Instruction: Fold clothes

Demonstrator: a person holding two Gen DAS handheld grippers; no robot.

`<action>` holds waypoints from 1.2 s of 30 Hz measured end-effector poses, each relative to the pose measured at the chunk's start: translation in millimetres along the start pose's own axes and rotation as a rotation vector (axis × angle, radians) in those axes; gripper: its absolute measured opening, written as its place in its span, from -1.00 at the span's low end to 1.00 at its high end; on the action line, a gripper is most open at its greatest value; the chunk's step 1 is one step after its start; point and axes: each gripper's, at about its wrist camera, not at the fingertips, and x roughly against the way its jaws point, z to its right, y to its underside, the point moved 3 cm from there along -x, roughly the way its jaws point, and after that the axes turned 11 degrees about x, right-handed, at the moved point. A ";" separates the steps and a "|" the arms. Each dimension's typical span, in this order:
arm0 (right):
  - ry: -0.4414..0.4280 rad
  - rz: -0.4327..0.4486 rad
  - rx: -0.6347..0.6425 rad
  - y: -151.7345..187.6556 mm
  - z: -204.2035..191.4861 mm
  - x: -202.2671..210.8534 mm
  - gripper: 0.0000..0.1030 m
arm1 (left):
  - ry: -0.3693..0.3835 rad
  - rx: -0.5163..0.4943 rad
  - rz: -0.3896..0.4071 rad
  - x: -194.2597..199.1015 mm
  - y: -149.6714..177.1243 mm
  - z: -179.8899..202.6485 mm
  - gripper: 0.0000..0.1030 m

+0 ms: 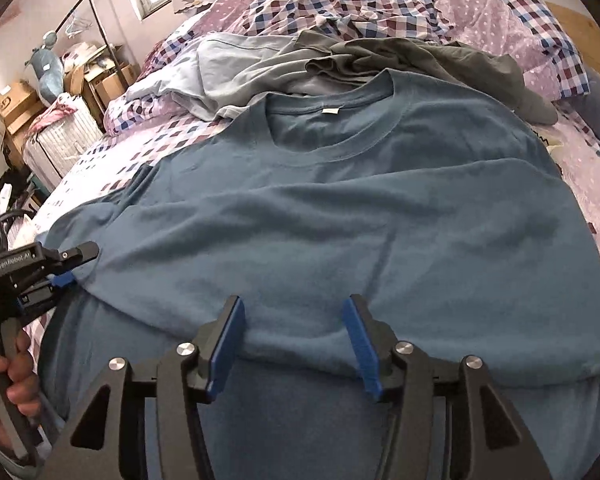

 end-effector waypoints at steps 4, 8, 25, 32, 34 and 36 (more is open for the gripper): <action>-0.028 0.005 -0.037 0.5 4.3 1.8 0.09 | -0.036 -0.052 0.033 0.4 5.6 4.9 -0.42; -0.050 0.006 -0.057 0.9 7.5 3.0 0.09 | -0.102 -0.087 0.074 0.6 8.4 4.6 -0.82; -0.098 0.012 -0.108 -2.3 15.0 6.6 0.09 | -0.135 -0.108 0.149 7.3 11.9 -3.4 -0.89; -0.128 0.062 -0.151 -7.0 22.9 18.9 0.09 | -0.132 -0.073 0.150 30.4 9.7 -9.0 -0.50; -0.137 0.075 -0.163 -8.8 24.2 22.1 0.09 | -0.117 -0.051 0.173 43.9 5.5 -13.2 -0.09; -0.147 0.084 -0.172 -10.7 25.1 24.1 0.09 | -0.100 -0.021 0.200 59.1 -0.6 -19.4 0.12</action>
